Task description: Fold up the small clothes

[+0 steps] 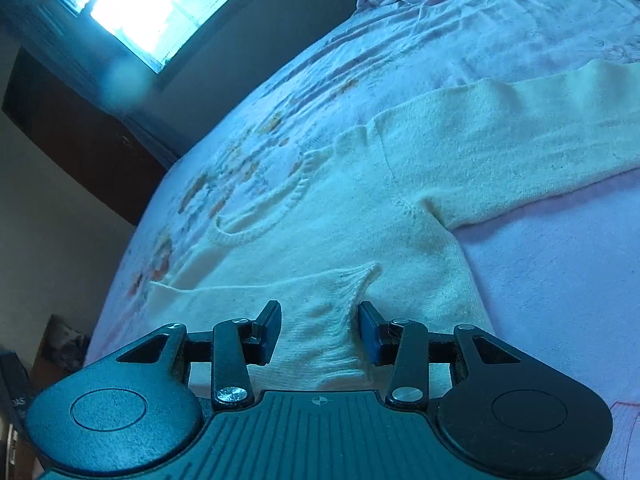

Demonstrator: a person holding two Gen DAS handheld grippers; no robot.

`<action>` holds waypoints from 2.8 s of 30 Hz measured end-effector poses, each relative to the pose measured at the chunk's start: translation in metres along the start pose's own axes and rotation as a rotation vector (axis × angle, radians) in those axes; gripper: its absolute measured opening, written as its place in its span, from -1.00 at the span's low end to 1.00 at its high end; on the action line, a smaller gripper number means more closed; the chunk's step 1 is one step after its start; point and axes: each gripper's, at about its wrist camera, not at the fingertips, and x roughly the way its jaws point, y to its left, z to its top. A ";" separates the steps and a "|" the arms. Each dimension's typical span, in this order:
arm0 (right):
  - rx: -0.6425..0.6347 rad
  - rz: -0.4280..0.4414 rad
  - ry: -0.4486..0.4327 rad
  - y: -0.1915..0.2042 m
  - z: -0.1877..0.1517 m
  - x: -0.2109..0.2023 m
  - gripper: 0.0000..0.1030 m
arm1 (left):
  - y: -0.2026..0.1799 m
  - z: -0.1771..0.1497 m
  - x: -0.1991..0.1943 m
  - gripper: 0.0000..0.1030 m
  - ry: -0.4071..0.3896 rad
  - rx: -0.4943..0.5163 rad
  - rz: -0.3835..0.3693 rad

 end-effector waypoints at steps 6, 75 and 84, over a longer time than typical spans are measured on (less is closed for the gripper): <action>-0.079 -0.086 0.009 0.010 -0.002 0.020 -0.92 | -0.001 0.002 0.003 -0.01 -0.007 -0.006 0.007; -0.261 -0.428 -0.063 -0.046 -0.007 -0.094 0.68 | -0.121 -0.055 -0.035 0.20 -0.001 0.158 -0.028; -0.082 -0.488 -0.106 -0.126 0.033 -0.128 0.22 | -0.145 -0.057 -0.020 0.21 0.016 0.166 -0.006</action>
